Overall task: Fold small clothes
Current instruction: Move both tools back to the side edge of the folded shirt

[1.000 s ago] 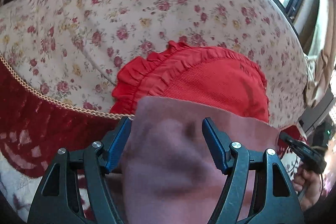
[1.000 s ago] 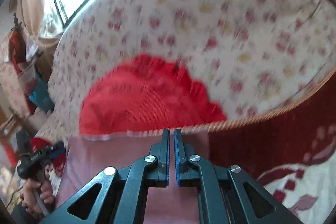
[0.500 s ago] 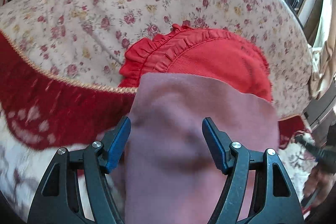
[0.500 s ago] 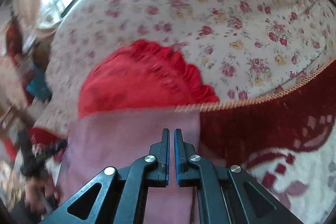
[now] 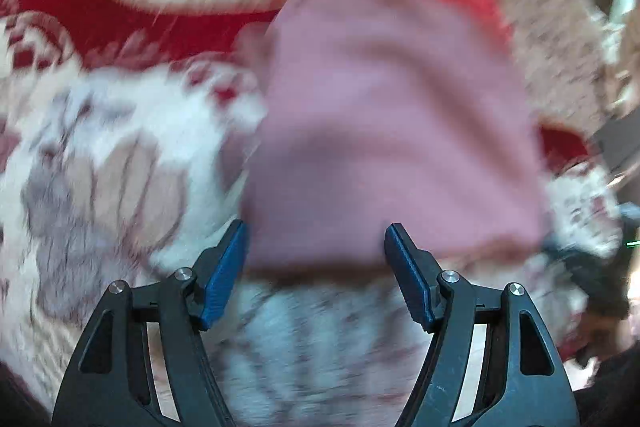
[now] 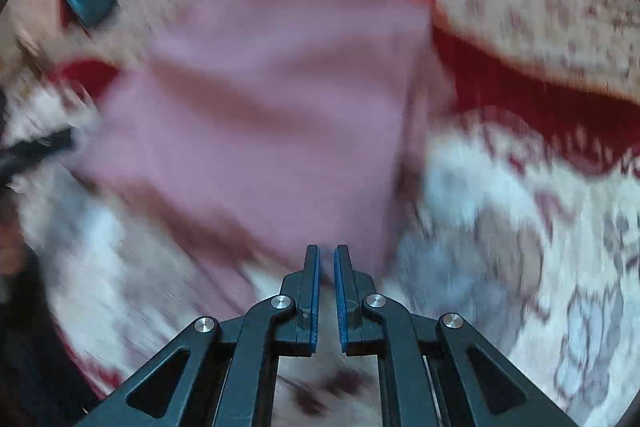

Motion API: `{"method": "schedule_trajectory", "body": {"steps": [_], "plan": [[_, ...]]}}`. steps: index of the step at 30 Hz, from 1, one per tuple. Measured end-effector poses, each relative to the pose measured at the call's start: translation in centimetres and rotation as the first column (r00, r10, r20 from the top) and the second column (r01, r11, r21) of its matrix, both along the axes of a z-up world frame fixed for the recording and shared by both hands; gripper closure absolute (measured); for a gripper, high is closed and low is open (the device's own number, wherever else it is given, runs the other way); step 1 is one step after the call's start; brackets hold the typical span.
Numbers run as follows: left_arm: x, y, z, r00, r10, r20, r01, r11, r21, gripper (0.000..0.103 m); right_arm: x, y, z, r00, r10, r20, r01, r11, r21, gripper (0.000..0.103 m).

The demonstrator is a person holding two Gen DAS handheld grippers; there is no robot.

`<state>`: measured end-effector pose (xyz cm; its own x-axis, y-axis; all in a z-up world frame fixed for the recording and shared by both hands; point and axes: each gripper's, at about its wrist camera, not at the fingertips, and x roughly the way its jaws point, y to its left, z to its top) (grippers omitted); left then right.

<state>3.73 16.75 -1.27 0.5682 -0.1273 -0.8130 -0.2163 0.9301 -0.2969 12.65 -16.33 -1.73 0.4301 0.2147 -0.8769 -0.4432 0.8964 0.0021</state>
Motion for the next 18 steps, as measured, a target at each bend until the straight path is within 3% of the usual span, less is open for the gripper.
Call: {"method": "schedule_trajectory", "body": {"steps": [1, 3, 7, 10, 11, 12, 15, 18], "plan": [[-0.3, 0.2, 0.4, 1.0, -0.013, 0.023, 0.014, 1.0, 0.0, 0.033, -0.5, -0.4, 0.0, 0.999, 0.013, 0.047, -0.015, 1.0, 0.028, 0.097], [-1.1, 0.7, 1.2, 0.999, -0.009, 0.05, 0.01, 1.0, -0.015, 0.033, -0.9, -0.6, 0.3, 0.999, 0.021, 0.042, -0.022, 1.0, 0.022, 0.097], [-3.2, 1.8, 1.3, 0.997, 0.041, 0.069, -0.037, 0.998, -0.055, 0.033, -2.8, -2.8, 2.3, 0.992, -0.075, 0.106, 0.064, 0.992, 0.111, 0.095], [-4.0, 0.8, 1.5, 0.996, -0.007, 0.084, 0.012, 0.998, -0.055, 0.033, -4.3, -3.9, 2.3, 0.988, -0.104, 0.115, 0.088, 0.986, 0.14, 0.083], [-4.2, 0.6, 1.2, 0.997, -0.019, 0.079, 0.024, 0.998, -0.062, 0.033, -4.5, -4.0, 2.2, 0.988, -0.102, 0.115, 0.086, 0.987, 0.137, 0.072], [-4.1, 0.4, 0.7, 0.997, -0.03, 0.068, 0.036, 0.996, -0.078, 0.033, -4.7, -4.0, 1.9, 0.99, -0.094, 0.103, 0.078, 0.986, 0.144, 0.066], [-3.8, -0.1, 0.3, 0.997, -0.037, 0.063, 0.04, 0.997, -0.06, 0.032, -4.4, -4.1, 1.1, 0.996, -0.087, 0.036, 0.077, 0.974, 0.213, 0.065], [-3.7, 0.3, 0.1, 0.997, -0.019, 0.072, 0.026, 0.994, -0.103, 0.027, -2.5, -5.3, -0.4, 0.983, -0.158, -0.094, 0.181, 0.915, 0.361, 0.065]]}}
